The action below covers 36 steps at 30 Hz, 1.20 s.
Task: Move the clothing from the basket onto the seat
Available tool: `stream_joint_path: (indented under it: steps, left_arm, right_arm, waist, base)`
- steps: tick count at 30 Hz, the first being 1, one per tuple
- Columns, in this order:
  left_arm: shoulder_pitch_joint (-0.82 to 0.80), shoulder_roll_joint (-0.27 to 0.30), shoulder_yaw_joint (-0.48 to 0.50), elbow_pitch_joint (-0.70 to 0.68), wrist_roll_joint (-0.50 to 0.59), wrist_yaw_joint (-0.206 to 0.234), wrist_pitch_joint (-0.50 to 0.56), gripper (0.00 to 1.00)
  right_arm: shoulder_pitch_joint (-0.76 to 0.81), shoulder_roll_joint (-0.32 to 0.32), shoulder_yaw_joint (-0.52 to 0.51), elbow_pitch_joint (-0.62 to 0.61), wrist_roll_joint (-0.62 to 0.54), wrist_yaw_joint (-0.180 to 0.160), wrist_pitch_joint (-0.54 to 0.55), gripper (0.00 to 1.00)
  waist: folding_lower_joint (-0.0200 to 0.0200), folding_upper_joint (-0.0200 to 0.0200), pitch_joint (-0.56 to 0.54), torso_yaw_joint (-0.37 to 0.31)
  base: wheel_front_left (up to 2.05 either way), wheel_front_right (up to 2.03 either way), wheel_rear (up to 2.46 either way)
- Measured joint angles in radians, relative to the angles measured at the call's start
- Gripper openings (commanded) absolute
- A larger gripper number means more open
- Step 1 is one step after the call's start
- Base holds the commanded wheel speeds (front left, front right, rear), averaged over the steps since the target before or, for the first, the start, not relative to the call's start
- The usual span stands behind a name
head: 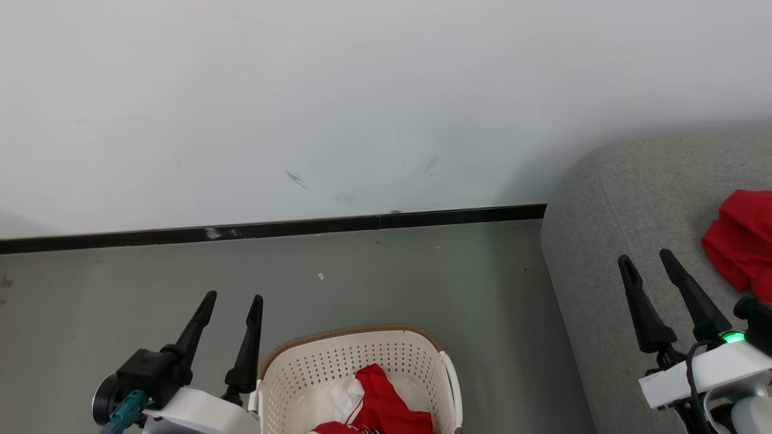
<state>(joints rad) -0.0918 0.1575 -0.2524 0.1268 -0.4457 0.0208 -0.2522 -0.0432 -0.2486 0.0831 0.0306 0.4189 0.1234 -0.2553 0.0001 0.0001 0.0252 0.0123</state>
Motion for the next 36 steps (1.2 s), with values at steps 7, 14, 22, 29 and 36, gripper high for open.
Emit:
stream_joint_path:
  steps: [7, 14, 22, 29, 36]
  left_arm:
    - [0.000, -0.005, -0.037, 0.041, 0.010, -0.025, 0.000, 1.00]
    - [-0.003, -0.004, -0.068, 0.086, 0.018, -0.049, 0.000, 1.00]
    - [-0.039, -0.004, -0.093, 0.118, 0.026, -0.069, 0.005, 1.00]
    - [-0.077, -0.005, -0.113, 0.144, 0.032, -0.078, 0.014, 1.00]
    - [-0.131, -0.006, -0.130, 0.173, 0.051, -0.094, 0.037, 1.00]
  right_arm:
    - [0.000, -0.010, 0.001, -0.011, 0.000, 0.000, 0.000, 1.00]
    - [-0.001, -0.017, 0.001, -0.019, 0.000, 0.000, 0.000, 1.00]
    - [-0.004, -0.021, -0.015, -0.028, 0.000, 0.000, 0.000, 1.00]
    - [-0.009, -0.021, -0.024, -0.042, 0.000, 0.000, 0.000, 1.00]
    - [-0.050, -0.021, -0.029, -0.060, 0.000, 0.000, 0.000, 1.00]
  waist:
    - [-0.0001, 0.0000, 0.012, -0.006]
    - [0.0000, 0.0000, 0.031, -0.013]
    - [0.0000, 0.0000, 0.065, -0.024]
    - [0.0000, 0.0000, 0.106, -0.037]
    - [0.0000, 0.0000, 0.158, -0.052]
  base:
    - [0.00, 0.00, 0.00]
    - [0.00, 0.00, 0.00]
    - [0.00, 0.00, 0.00]
    - [0.00, 0.00, 0.00]
    - [0.00, 0.00, 0.00]
